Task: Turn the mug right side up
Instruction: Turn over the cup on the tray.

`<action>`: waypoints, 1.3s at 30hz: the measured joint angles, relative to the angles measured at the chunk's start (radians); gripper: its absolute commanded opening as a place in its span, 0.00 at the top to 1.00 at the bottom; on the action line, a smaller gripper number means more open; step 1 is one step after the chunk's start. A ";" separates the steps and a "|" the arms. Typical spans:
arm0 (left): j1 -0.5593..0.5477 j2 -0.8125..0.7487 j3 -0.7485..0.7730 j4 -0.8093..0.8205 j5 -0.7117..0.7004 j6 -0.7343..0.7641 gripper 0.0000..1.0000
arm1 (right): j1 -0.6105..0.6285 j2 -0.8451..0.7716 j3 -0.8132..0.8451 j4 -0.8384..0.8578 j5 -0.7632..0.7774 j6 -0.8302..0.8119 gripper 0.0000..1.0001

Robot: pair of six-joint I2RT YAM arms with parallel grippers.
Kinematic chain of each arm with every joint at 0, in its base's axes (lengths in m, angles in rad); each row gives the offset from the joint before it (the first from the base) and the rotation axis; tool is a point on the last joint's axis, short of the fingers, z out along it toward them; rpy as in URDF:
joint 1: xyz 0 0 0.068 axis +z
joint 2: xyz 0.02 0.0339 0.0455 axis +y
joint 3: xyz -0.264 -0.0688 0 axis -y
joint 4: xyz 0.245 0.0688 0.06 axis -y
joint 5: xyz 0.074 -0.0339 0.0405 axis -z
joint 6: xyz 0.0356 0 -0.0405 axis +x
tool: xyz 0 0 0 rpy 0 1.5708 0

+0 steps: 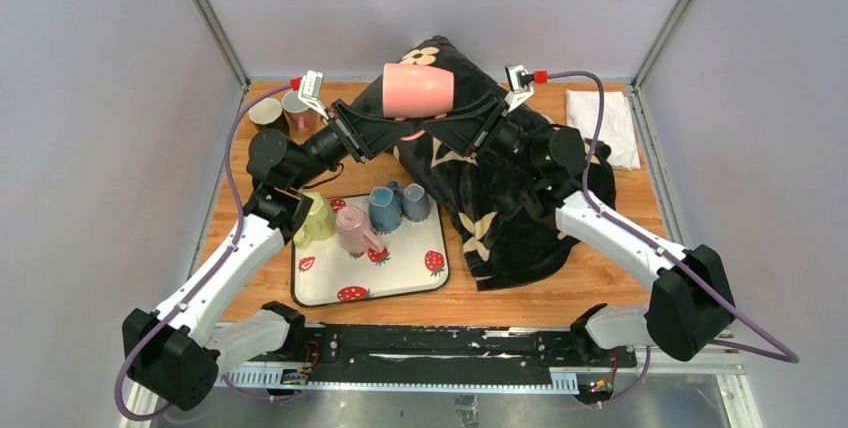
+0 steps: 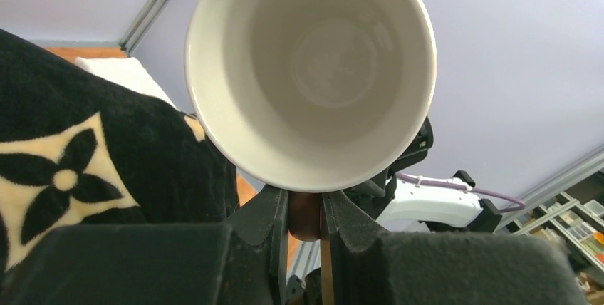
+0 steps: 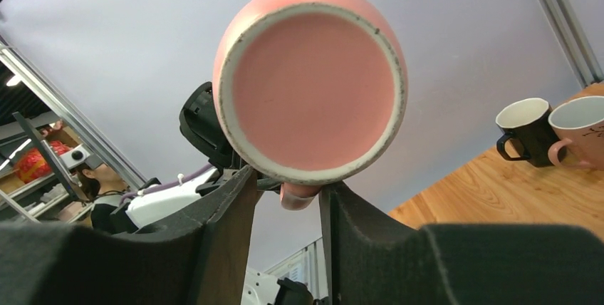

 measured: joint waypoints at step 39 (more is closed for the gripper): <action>0.039 -0.046 0.278 -1.079 -0.571 0.711 1.00 | 0.007 -0.319 -0.206 -0.557 0.143 -0.351 0.44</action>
